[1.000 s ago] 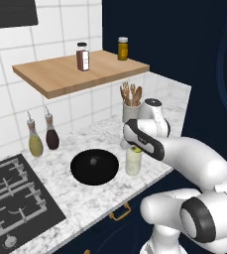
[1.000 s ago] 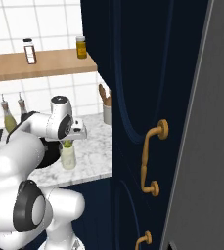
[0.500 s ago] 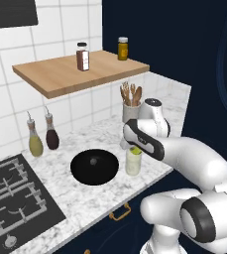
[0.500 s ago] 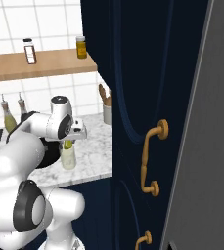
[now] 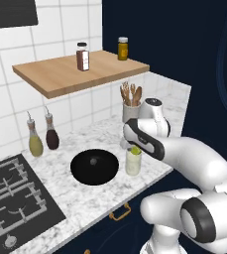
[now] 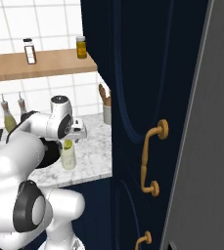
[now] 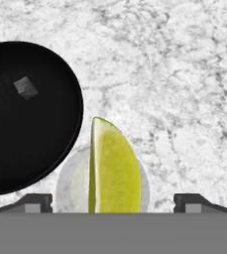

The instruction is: Grab a lemon wedge from the fridge and one ice cube from the ice bowl, and put them in the glass of lemonade.

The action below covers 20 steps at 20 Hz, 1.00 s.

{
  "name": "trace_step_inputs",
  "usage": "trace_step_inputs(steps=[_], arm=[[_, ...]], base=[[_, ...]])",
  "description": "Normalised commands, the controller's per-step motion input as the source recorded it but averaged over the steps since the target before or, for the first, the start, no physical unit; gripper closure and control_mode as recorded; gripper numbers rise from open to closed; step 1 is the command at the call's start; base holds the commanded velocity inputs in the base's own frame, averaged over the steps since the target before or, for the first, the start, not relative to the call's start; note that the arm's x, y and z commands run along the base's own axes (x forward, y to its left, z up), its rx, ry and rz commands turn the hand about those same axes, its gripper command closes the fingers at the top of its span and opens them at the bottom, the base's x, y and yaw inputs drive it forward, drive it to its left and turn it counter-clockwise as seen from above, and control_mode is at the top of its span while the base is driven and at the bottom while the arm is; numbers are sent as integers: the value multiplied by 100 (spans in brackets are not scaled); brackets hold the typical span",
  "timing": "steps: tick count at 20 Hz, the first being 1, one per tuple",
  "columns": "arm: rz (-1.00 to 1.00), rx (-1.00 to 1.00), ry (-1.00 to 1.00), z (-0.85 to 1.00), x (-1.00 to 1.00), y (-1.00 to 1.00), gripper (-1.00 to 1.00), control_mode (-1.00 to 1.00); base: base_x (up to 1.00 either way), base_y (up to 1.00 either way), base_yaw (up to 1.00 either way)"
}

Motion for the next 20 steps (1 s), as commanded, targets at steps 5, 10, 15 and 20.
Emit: trace_step_inputs(steps=[5, 10, 15, 20], arm=[[0, 3, -1, 17, -10, 0, -100, -100], [1, 5, -12, 27, -37, 0, -100, -100], [0, 6, -15, 10, -75, -2, -100, -100], [0, -5, -11, 71, -72, -5, -100, -100]], base=[[0, 0, 0], [0, 0, 0], [0, 0, 0], [0, 0, 0]])
